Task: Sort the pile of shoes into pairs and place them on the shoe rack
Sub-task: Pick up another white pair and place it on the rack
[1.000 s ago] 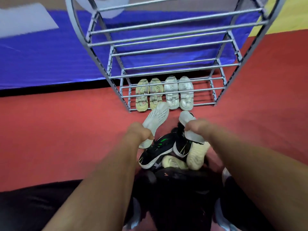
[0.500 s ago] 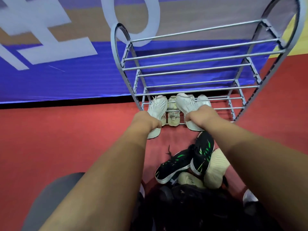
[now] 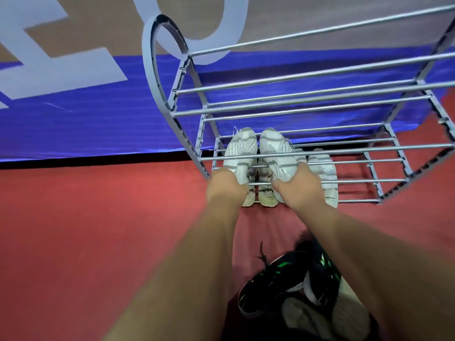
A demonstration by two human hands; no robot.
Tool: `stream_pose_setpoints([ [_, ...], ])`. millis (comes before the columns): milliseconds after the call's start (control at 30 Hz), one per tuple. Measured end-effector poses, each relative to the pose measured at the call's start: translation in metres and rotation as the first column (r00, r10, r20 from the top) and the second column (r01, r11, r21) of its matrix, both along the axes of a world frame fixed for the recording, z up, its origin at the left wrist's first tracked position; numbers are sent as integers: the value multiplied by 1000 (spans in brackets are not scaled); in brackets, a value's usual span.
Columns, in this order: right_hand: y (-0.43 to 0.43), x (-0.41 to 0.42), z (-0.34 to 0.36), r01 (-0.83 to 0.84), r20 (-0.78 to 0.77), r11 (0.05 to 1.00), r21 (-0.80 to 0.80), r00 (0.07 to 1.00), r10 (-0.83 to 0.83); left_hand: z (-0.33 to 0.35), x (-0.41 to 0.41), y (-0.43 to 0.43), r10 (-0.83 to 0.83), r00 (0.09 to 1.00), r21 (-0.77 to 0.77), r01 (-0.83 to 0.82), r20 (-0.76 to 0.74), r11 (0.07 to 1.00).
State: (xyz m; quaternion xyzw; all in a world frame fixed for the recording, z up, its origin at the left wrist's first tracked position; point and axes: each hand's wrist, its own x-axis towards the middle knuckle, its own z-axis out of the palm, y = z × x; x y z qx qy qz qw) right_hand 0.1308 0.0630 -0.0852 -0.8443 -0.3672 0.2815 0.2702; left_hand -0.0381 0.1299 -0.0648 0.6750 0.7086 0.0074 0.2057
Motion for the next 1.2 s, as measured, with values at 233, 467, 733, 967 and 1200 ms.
stream_pose_setpoints([
  [233,47,-2,-19,-25,65,999,-41,997,28,-28,12,28,106,990,82,-113,88,990],
  [467,58,1,-30,-197,180,965,-173,957,227,-44,5,39,104,990,2,-104,98,995],
  [733,37,11,-38,-373,132,919,-128,912,389,-55,-7,24,60,979,24,-66,196,998],
  [967,27,3,-45,-338,32,941,-1,941,338,-54,-6,26,30,975,108,-54,218,993],
  [1200,27,2,-48,-248,-4,968,38,969,248,-60,-6,22,122,974,130,-149,193,980],
])
